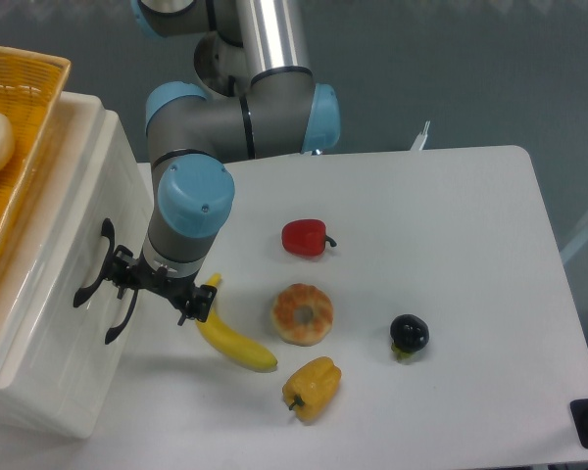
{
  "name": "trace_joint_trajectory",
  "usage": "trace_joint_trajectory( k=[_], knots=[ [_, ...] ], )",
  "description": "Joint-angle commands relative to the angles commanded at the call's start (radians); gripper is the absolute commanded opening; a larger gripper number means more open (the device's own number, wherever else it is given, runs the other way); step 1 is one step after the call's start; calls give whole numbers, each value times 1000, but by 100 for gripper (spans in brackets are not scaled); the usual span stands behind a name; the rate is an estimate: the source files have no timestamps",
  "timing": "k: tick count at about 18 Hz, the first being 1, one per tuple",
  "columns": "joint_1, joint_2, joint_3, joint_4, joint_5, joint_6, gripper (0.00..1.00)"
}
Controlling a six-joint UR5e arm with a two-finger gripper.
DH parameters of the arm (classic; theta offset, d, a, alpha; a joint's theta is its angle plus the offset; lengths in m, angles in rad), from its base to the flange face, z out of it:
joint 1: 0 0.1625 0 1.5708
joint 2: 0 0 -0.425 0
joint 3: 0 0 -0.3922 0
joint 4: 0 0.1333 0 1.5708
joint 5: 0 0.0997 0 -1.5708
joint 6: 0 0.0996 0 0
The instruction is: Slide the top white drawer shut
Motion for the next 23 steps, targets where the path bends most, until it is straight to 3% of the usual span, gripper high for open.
trace_joint_trajectory(
  k=[4,7,12,16,23],
  knots=[
    [40,2,40,-2,37,118,100],
    [81,11,48,-2,77,297,100],
    [132,57,63,-3,253,348,100],
    [137,91,61,-6,374,533,100],
    [248,164,46,-12,370,687,100]
  ],
)
